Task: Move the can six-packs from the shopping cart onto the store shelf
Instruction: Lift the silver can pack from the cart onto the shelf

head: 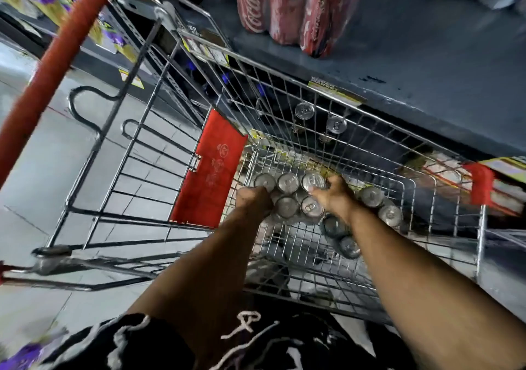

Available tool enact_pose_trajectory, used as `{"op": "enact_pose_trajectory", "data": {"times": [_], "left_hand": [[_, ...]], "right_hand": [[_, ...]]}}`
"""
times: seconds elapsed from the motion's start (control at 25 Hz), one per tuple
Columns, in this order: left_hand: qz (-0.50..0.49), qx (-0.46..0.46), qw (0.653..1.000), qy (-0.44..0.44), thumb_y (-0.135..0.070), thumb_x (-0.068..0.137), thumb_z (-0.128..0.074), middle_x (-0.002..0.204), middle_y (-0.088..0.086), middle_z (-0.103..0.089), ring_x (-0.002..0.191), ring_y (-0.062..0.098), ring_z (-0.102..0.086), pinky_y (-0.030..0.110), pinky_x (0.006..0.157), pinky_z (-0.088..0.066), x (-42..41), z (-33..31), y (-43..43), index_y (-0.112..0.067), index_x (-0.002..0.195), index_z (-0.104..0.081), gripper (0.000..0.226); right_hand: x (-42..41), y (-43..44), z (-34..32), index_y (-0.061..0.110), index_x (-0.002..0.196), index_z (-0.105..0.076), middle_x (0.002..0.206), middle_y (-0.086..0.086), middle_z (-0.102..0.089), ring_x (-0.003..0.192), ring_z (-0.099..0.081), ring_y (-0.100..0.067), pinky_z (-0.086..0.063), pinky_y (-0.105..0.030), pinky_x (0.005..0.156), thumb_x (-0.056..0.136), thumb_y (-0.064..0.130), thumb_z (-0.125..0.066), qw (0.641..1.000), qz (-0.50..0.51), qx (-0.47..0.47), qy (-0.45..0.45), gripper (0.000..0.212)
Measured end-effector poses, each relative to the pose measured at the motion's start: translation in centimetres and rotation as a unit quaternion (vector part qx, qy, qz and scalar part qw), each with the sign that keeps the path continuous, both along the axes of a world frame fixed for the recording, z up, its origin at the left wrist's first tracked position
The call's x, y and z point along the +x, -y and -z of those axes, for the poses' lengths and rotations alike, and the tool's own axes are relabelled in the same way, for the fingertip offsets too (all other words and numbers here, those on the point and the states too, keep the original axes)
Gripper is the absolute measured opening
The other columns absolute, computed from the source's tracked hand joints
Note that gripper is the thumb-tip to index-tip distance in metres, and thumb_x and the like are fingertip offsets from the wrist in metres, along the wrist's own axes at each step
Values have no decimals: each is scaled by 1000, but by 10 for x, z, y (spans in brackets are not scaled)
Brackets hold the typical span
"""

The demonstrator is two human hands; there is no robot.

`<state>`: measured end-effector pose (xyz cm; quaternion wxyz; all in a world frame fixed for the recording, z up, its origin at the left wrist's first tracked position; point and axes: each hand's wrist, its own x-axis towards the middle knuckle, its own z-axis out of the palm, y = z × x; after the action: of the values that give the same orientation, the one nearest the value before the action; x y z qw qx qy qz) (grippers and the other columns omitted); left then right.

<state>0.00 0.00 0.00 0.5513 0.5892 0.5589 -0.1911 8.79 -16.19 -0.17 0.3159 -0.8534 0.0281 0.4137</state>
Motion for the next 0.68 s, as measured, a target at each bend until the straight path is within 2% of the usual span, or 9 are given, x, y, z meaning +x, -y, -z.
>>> {"op": "enact_pose_trajectory", "data": {"times": [0.04,0.12,0.2,0.24,0.32,0.4,0.52,0.6,0.68], "left_hand": [[-7,10,1000,-10,-19,86,-62,121,13,-67,95,22,-68,26,78,-56,9,-15,3,-4,118,-63,35],[-18,72,996,55,-27,88,-62,114,5,-70,103,22,-67,24,79,-49,11,-48,12,-11,113,-67,30],[-77,68,989,110,-19,87,-61,93,7,-72,85,23,-68,23,68,-51,17,-86,17,-10,107,-68,23],[-116,40,984,129,-15,85,-62,77,7,-67,68,22,-64,19,55,-51,24,-107,21,-8,101,-67,19],[-152,35,972,178,-13,81,-67,58,1,-62,54,14,-55,17,41,-46,27,-144,26,-4,80,-62,10],[-139,67,956,250,-13,79,-71,58,1,-68,55,13,-60,21,48,-48,30,-174,33,-7,70,-61,14],[-130,70,917,370,-5,74,-70,62,6,-70,64,21,-67,30,59,-53,44,-229,50,-5,69,-67,7],[-118,60,897,421,-8,72,-72,77,10,-75,81,27,-71,43,74,-57,56,-256,57,-4,76,-71,6],[-82,64,888,448,-16,72,-73,80,1,-77,86,24,-71,41,77,-58,75,-274,60,-11,79,-69,9]], "right_hand": [[-1,4,-6,7,143,-29,138,-19,-49,104,-59,-26,-49,-24,77,89,39,-63,1000,10,10,13,72],[-1,13,-26,8,146,-26,145,-18,-45,121,-53,-34,-47,-34,93,91,42,-58,998,24,-5,59,72],[2,21,-50,9,145,-28,147,-18,-43,126,-50,-37,-45,-34,93,91,45,-57,992,43,-7,115,71],[5,25,-65,9,143,-32,145,-19,-46,124,-52,-37,-44,-31,89,91,46,-57,989,53,4,140,69],[10,35,-97,9,132,-44,132,-19,-57,114,-58,-37,-45,-32,82,89,47,-59,976,80,28,199,60],[16,47,-131,8,114,-52,112,-17,-65,100,-62,-35,-46,-35,75,86,46,-61,956,117,66,261,48],[26,66,-180,9,97,-55,86,-5,-61,83,-59,-26,-39,-33,64,81,45,-65,923,185,134,309,40],[36,77,-207,9,89,-57,79,-4,-62,77,-59,-25,-41,-34,62,77,44,-68,897,228,179,334,38],[52,87,-232,13,80,-56,78,-4,-62,73,-59,-24,-43,-35,63,71,48,-68,869,265,207,363,37]]}}
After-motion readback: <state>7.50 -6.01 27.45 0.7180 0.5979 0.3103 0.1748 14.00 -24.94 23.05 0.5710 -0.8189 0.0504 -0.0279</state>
